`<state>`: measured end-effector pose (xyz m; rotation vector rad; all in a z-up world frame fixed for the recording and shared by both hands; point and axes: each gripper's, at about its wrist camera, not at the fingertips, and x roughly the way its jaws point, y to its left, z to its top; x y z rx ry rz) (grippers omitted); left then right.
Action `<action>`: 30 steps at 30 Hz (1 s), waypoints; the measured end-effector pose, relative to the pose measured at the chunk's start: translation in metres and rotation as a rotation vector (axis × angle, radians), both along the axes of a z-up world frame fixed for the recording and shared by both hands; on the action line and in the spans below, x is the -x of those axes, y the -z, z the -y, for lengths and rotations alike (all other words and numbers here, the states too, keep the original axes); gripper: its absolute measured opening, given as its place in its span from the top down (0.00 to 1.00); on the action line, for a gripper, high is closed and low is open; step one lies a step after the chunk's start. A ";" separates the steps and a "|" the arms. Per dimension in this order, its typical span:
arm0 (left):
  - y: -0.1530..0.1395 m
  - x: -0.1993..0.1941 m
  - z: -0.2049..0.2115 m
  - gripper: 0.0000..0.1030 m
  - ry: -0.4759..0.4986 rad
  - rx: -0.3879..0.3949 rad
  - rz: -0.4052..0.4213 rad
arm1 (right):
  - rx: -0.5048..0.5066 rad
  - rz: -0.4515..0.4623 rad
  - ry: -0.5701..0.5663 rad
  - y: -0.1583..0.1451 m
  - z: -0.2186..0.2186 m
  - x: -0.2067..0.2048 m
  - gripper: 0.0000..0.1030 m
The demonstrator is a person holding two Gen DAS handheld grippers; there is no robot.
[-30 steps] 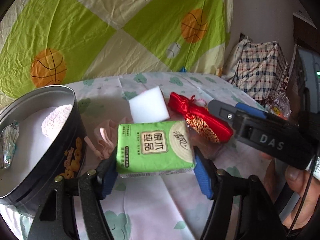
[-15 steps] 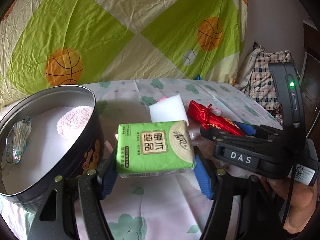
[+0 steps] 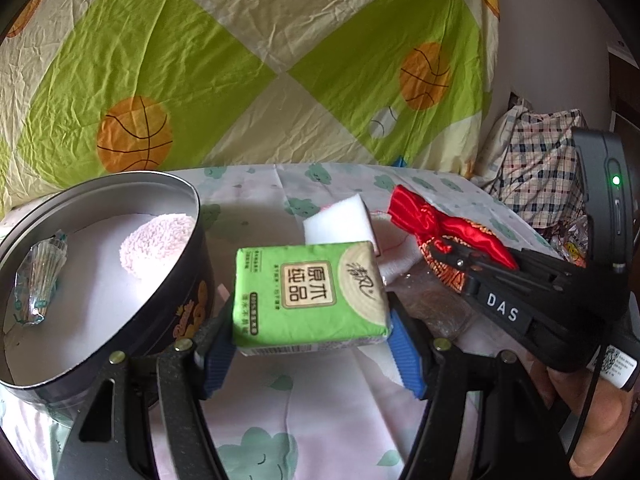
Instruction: Organize soft objects
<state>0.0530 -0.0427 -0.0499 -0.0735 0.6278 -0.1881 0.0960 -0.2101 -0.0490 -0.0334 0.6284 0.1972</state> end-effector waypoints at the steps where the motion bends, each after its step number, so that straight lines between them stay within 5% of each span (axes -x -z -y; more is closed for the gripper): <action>1: 0.000 0.000 0.000 0.34 0.000 0.001 0.000 | -0.002 0.013 0.005 -0.001 0.001 0.001 0.79; 30: -0.005 0.017 -0.010 0.34 -0.020 -0.007 0.075 | -0.025 0.276 0.118 -0.024 0.016 0.045 0.79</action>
